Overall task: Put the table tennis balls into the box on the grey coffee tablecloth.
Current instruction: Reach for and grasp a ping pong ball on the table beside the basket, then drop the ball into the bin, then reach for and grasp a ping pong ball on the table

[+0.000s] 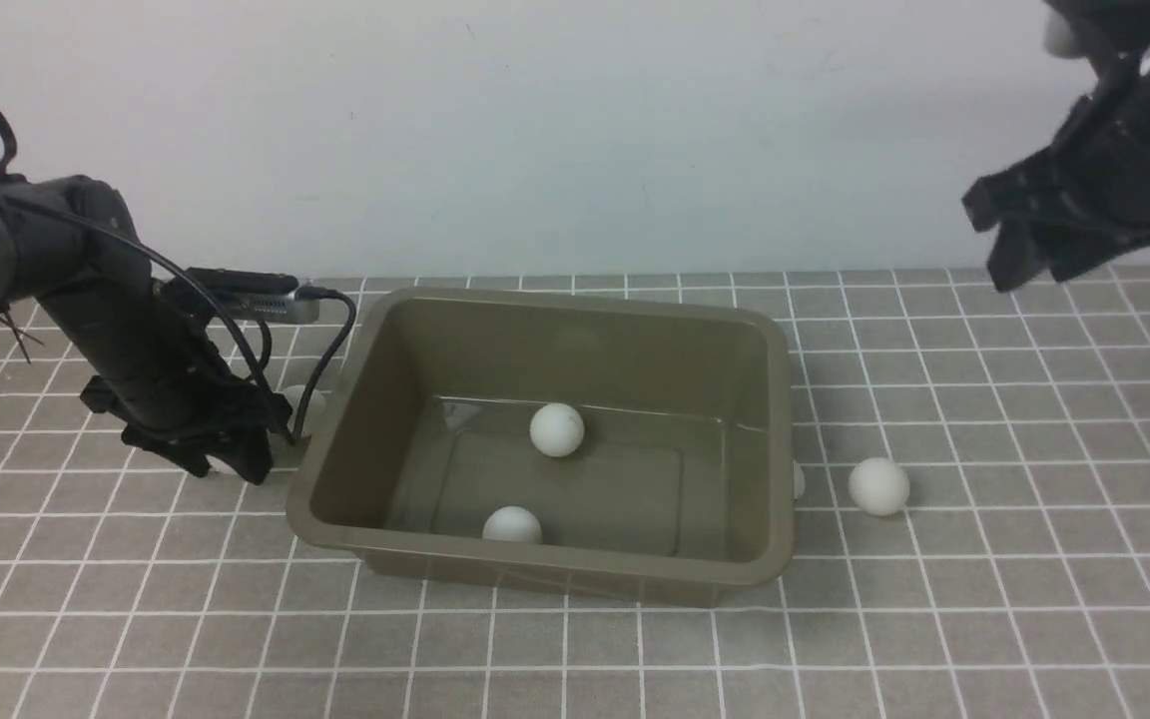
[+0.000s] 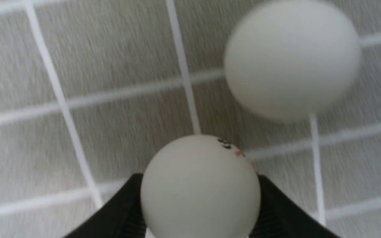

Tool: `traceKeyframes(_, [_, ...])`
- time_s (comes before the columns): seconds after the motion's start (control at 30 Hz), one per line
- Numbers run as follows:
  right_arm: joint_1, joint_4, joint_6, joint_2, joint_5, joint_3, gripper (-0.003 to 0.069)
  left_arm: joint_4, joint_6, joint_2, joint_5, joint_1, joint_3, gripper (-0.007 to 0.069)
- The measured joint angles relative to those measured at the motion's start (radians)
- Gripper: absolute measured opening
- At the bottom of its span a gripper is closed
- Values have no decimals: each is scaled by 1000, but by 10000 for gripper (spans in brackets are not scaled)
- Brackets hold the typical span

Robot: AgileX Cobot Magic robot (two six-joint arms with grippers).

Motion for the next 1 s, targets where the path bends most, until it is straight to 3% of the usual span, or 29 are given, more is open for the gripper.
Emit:
traceKeyframes(0.1, [-2, 8, 12, 0, -14, 107, 183, 6, -9, -74, 106, -2, -45, 345])
traceKeyframes(0.23, [-1, 78, 12, 9, -182, 254, 219, -68, -8, -184, 177, -39, -101, 345])
traceKeyframes(0.37, [2, 160, -16, 67, -308, 290, 368, -170, -6, -216, 163, -125, -116, 345])
traceKeyframes(0.5, [35, 185, -29, 162, -393, 293, 522, -165, -6, -173, 115, -246, -116, 345])
traceKeyframes(0.63, [62, 187, -41, 230, -436, 293, 582, -111, -26, -121, 74, -320, -116, 382])
traceKeyframes(0.77, [68, 180, -22, 281, -445, 293, 515, -63, -70, -96, 48, -364, -122, 542])
traceKeyframes(0.83, [68, 145, 0, 278, -432, 289, 347, -42, -92, -96, 62, -369, -150, 568])
traceKeyframes(0.87, [68, 137, 3, 274, -424, 287, 342, -35, -95, -98, 63, -369, -158, 567])
traceKeyframes(0.93, [68, 85, 41, 233, -360, 260, 361, 24, -138, -118, 96, -355, -213, 455])
traceKeyframes(0.97, [68, 81, 44, 227, -349, 253, 361, 29, -145, -121, 98, -350, -218, 440])
traceKeyframes(1.0, [68, 75, 57, 195, -326, 233, 361, 49, -158, -130, 111, -337, -232, 348])
